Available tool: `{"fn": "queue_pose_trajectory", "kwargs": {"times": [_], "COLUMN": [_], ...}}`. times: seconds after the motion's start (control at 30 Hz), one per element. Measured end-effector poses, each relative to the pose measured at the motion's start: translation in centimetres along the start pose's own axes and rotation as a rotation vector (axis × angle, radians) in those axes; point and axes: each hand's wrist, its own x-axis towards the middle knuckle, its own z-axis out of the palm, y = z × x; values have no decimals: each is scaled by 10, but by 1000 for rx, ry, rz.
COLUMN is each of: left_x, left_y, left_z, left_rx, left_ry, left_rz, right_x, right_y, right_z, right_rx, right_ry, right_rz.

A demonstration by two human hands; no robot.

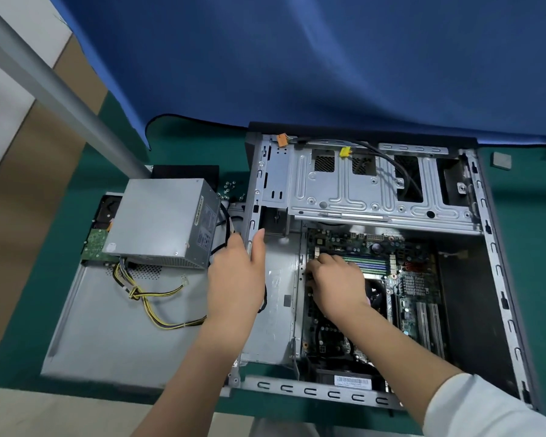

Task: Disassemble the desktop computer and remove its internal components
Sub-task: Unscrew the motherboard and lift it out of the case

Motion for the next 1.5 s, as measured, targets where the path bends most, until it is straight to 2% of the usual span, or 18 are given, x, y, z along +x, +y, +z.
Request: {"fn": "queue_pose_trajectory", "kwargs": {"times": [0.2,0.37,0.57,0.73,0.93,1.07,1.5], "left_x": [-1,-2,3,2,3,4,2], "left_y": [1,3,4,4,5,4,-1], "left_z": [-1,-1,2,7,3,4,2], "left_rx": [16,38,98,110,117,94,91], "left_ry": [15,50,53,84,67,70,40], "left_rz": [8,38,48,76,90,89,116], "right_x": [1,3,3,2,6,5,7], "right_y": [-1,5,0,5,6,3,8], "right_z": [2,3,4,4,0,5,5], "right_rx": [7,28,-9,-47,16,-20,-84], "right_ry": [11,52,58,125,107,119,69], "right_rz": [11,-60,-18,-55,-86,-21,-84]}}
